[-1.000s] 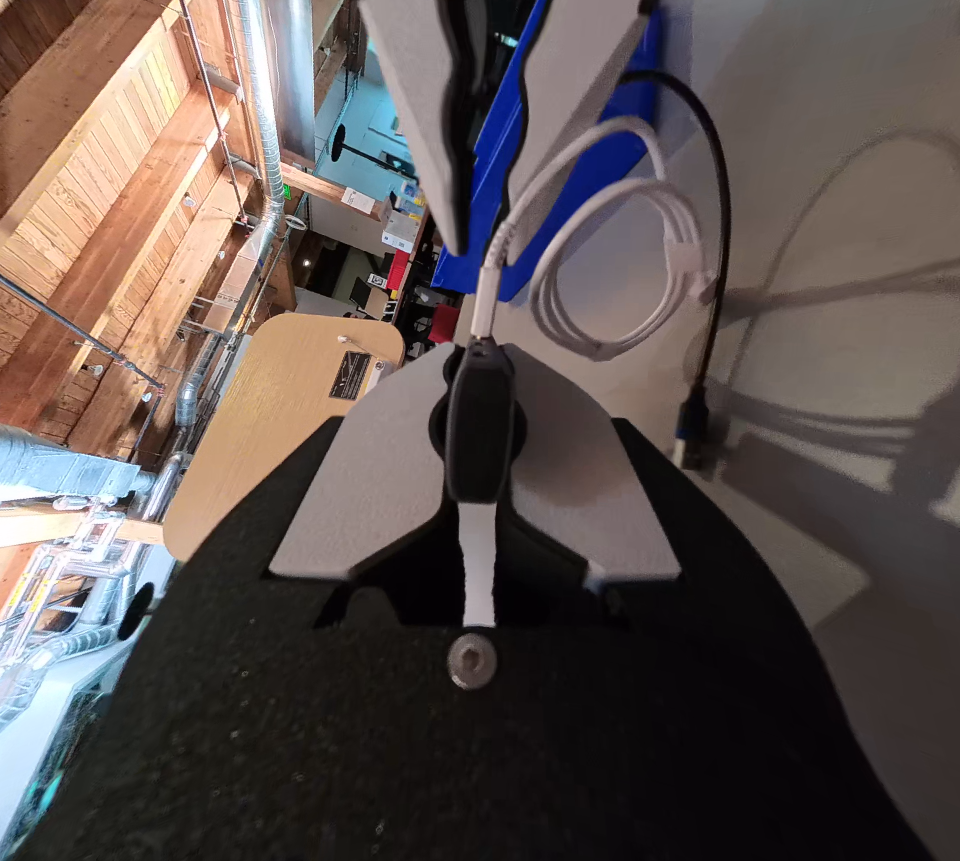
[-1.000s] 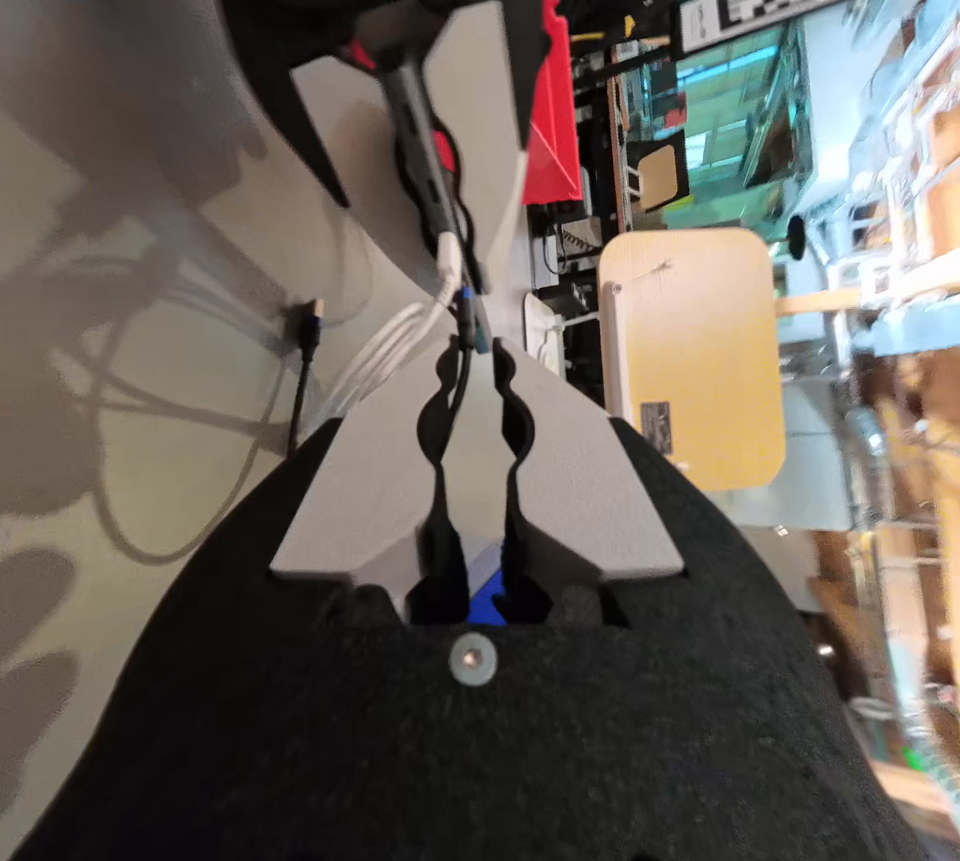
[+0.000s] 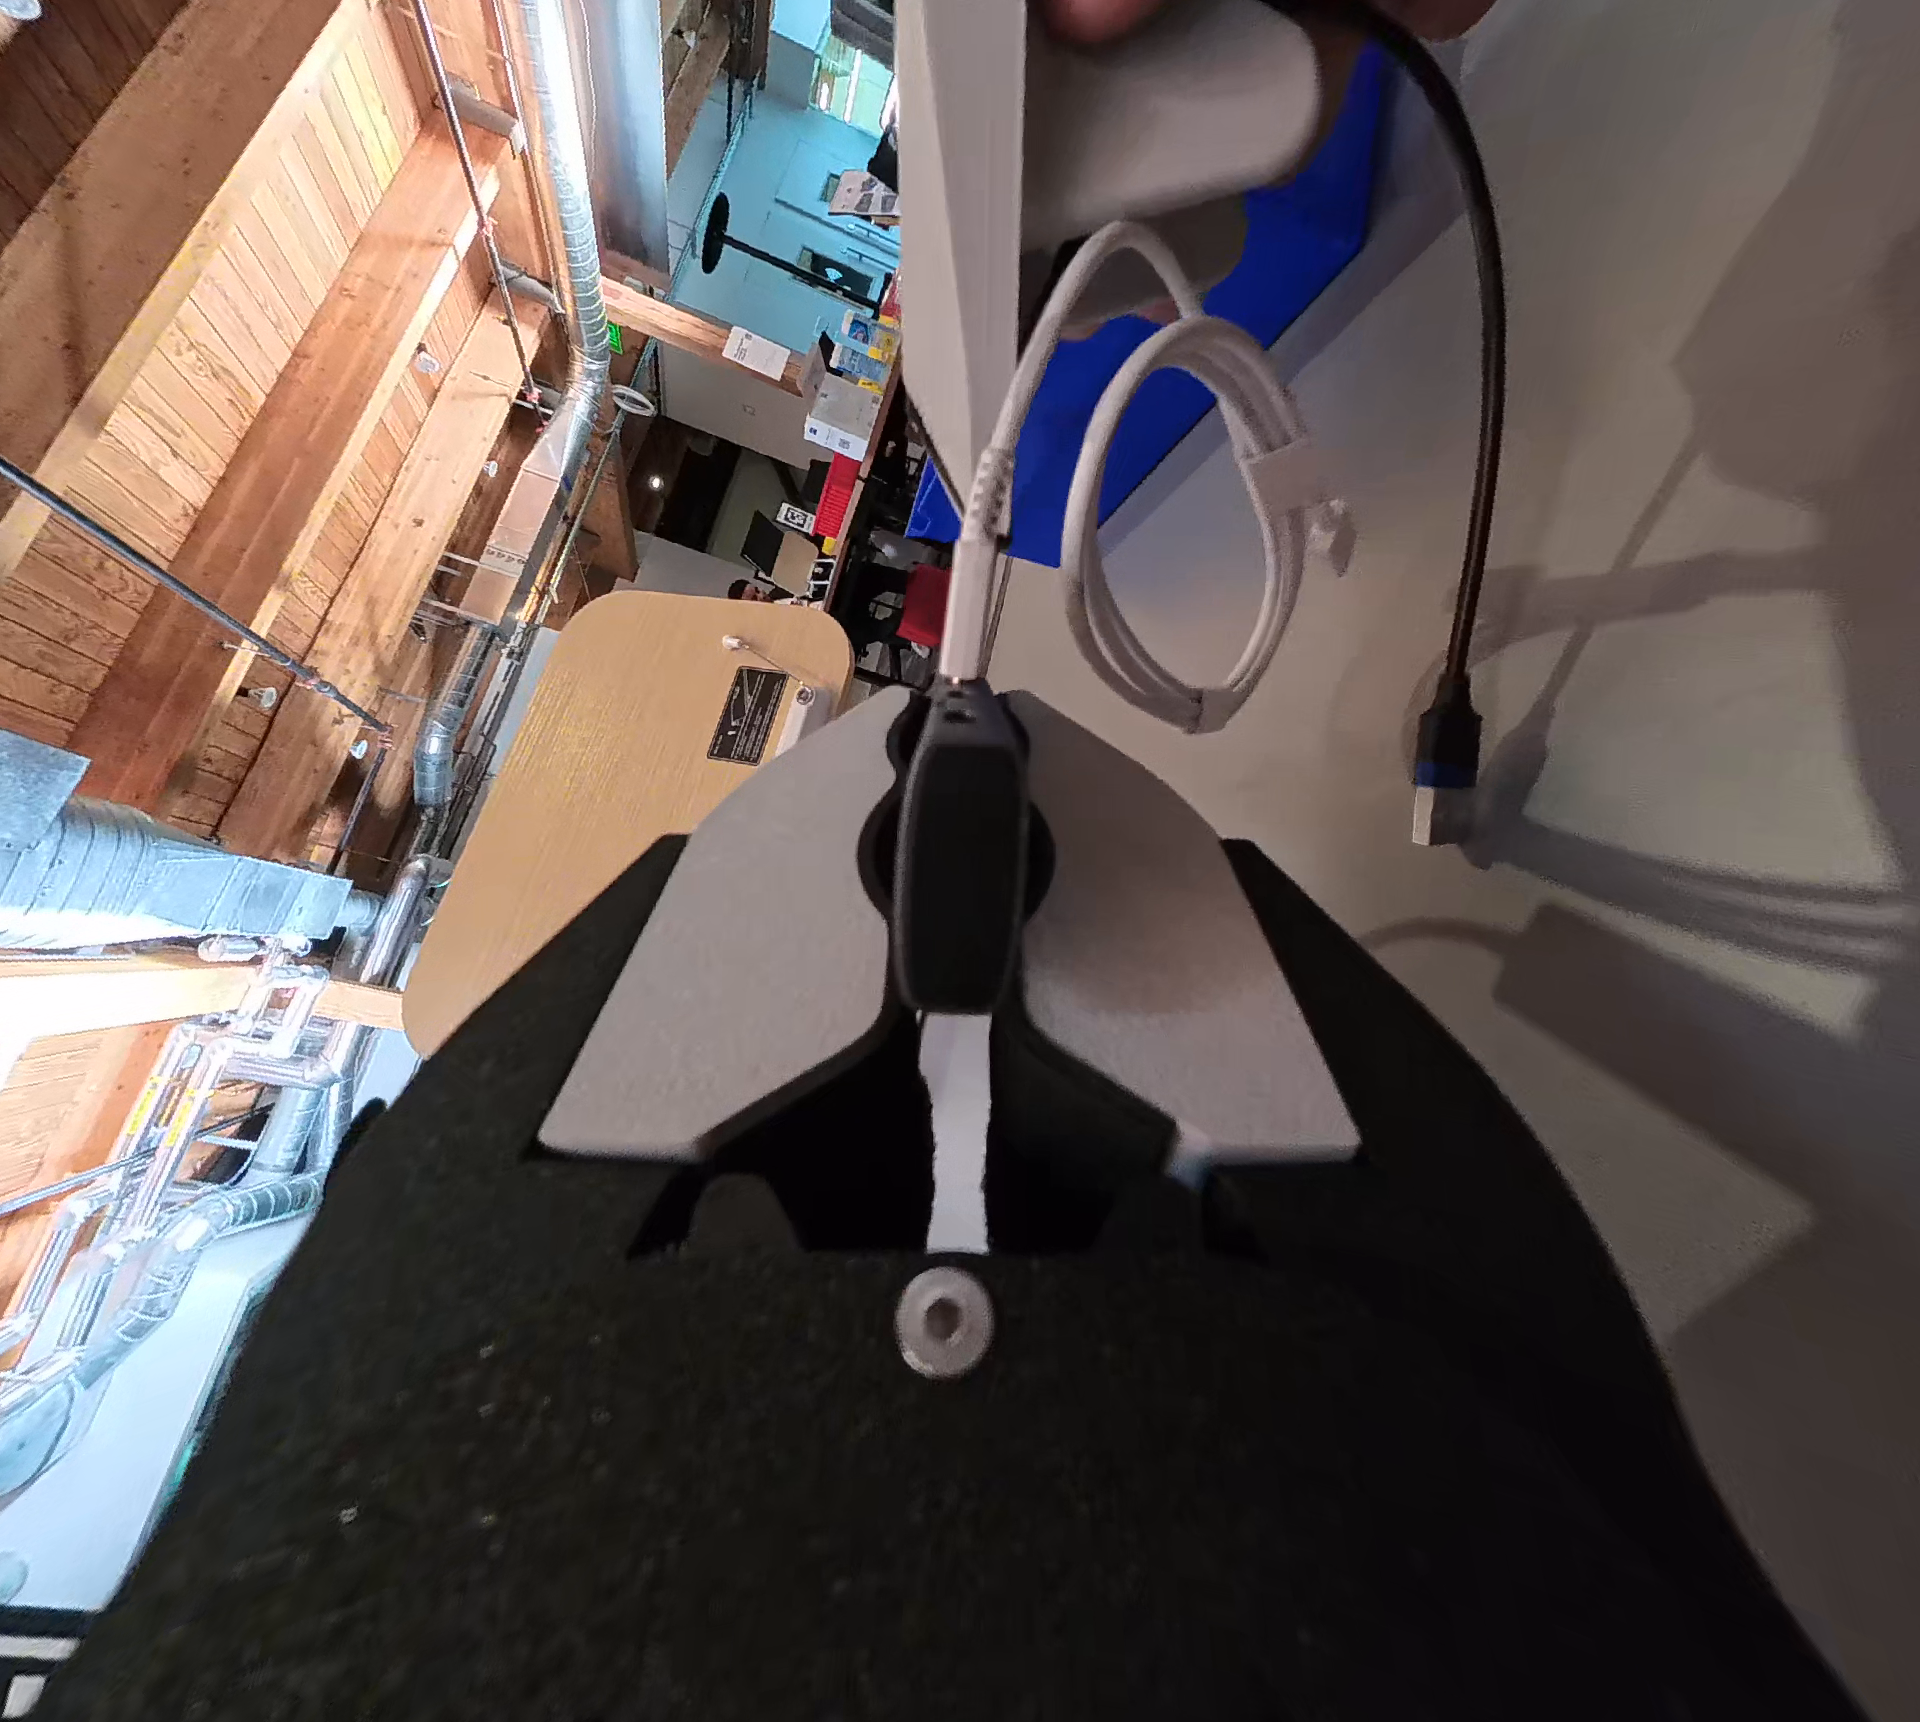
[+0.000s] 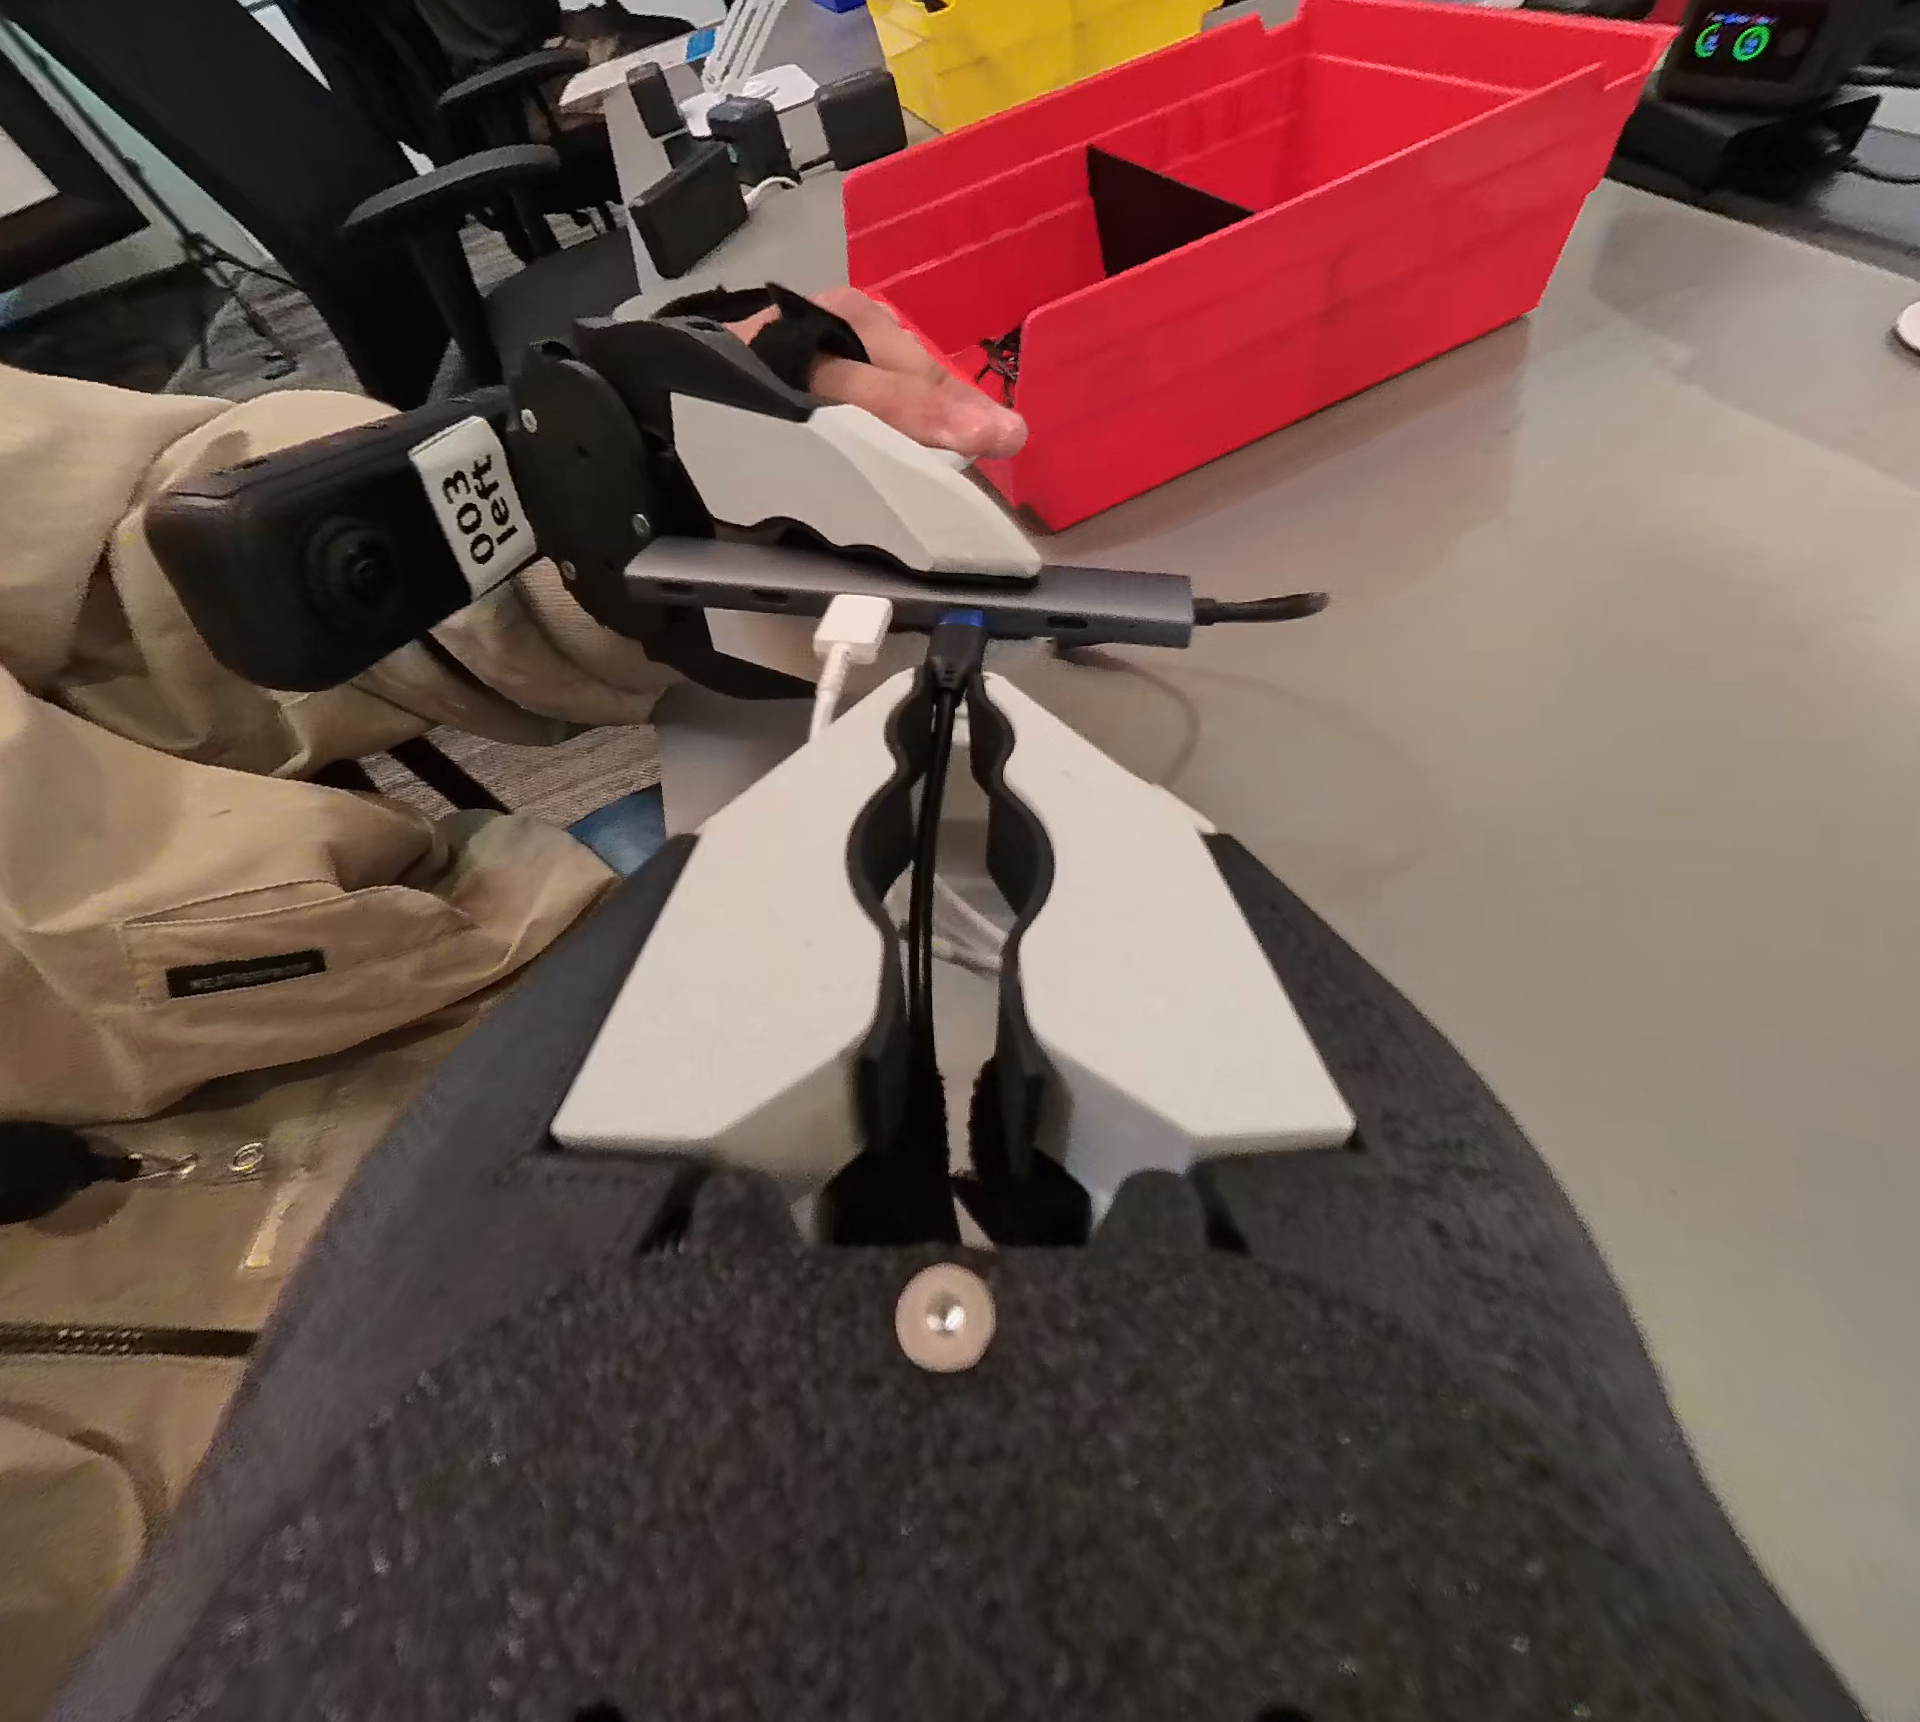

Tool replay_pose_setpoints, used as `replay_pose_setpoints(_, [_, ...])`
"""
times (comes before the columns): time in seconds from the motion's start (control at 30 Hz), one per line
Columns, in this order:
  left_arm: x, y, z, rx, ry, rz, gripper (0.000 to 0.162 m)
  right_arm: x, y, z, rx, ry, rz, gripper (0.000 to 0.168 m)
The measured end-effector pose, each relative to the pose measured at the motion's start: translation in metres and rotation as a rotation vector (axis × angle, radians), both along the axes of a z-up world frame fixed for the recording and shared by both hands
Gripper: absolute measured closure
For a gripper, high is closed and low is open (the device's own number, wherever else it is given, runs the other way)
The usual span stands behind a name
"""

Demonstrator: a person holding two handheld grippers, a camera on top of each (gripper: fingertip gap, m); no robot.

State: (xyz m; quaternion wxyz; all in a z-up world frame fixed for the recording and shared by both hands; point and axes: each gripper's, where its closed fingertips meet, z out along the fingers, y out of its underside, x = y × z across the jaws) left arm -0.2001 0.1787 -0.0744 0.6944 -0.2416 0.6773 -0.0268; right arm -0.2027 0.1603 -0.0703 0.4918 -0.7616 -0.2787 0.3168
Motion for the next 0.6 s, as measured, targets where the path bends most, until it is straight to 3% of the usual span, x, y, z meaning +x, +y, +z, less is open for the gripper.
replay_pose_setpoints(0.4, [0.005,0.007,-0.007,-0.063,0.011,0.034,0.151,0.005,0.007,-0.001,0.014,-0.019,-0.019,0.159])
replay_pose_setpoints(0.53, [0.009,0.009,-0.009,-0.008,0.018,0.063,0.151,0.004,-0.008,0.046,0.325,-0.127,-0.021,0.142])
replay_pose_setpoints(0.6, [0.01,0.004,-0.014,-0.033,0.037,0.03,0.151,-0.01,-0.026,0.052,0.476,-0.334,0.034,0.142])
